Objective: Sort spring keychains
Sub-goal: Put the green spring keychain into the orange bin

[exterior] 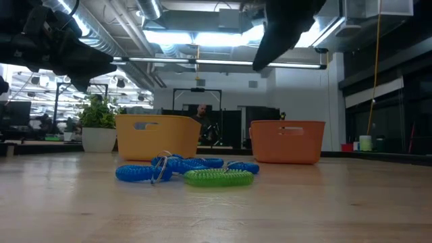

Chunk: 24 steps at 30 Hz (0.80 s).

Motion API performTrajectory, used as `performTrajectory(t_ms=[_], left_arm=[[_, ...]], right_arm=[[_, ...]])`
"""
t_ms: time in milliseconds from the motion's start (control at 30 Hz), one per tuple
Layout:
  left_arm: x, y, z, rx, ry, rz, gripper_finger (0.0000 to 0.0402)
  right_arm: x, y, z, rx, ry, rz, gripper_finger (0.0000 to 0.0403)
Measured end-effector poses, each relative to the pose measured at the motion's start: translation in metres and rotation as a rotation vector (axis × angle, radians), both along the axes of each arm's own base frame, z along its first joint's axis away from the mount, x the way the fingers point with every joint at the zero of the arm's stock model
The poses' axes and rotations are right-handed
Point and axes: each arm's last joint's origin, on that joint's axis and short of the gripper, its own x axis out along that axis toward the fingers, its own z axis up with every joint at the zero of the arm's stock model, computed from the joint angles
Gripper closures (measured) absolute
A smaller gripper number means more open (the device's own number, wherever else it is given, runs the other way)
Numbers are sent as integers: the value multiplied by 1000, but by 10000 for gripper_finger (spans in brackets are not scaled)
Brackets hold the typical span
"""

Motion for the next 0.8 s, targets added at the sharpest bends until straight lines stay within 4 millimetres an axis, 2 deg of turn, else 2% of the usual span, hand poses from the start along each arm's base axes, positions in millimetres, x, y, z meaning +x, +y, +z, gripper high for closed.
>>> performTrajectory(t_ms=[200, 433, 633, 800], left_arm=[[0, 0, 0, 0, 0, 0, 279], [0, 0, 0, 0, 0, 0, 279], [0, 0, 0, 0, 0, 0, 279], [0, 0, 0, 0, 0, 0, 279]], right_arm=[[2, 10, 1, 169, -4, 104, 292], [4, 9, 2, 361, 8, 57, 292], [5, 12, 2, 285, 2, 196, 292], [5, 16, 0, 291, 6, 194, 292]])
